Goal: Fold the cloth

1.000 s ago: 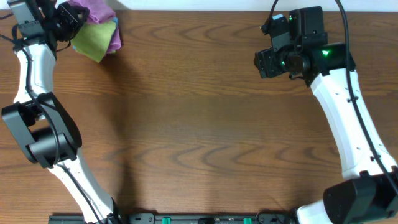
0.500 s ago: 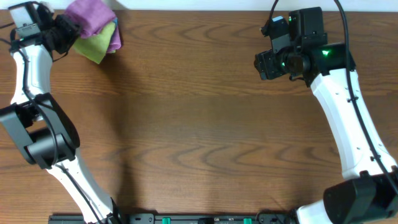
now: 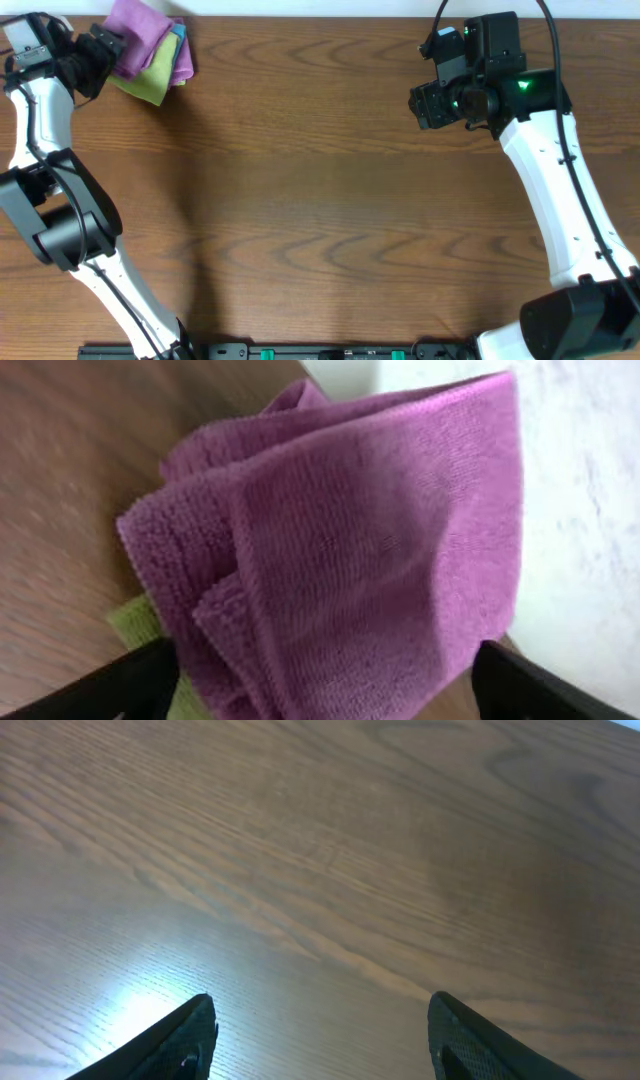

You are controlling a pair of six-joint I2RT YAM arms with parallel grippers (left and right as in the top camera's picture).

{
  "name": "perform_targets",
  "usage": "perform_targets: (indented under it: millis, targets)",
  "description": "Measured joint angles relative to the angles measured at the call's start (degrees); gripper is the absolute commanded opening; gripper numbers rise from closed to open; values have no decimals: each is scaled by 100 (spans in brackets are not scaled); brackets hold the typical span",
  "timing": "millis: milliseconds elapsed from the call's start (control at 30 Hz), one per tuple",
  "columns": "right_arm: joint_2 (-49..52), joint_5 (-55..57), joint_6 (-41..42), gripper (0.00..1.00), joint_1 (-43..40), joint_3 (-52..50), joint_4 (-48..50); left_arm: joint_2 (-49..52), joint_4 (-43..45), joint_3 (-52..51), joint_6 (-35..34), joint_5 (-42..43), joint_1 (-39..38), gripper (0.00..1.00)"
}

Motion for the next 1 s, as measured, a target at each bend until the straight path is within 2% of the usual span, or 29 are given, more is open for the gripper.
perform_targets:
  millis: [433,533,600,633,800,1000]
  targets:
    - [0,0,4,68,0,0,-37,76,24,0,0,302,297,95]
    - [0,-2,9,75,0,0,-46,-59,-284,0,28,264,557,96]
    - [0,4,37,88,0,0,-50,-249,-560,0,149,243,688,96]
    - [0,2,2,99,0,0,-42,-400,-734,0,251,227,761,95]
    - [-22,7,33,99,0,0,-48,-1665,-1917,0,1088,0,833,95]
    - [-614,66,46,99,-79,0,-280,-3235,-3010,66,2133,-280,138,95]
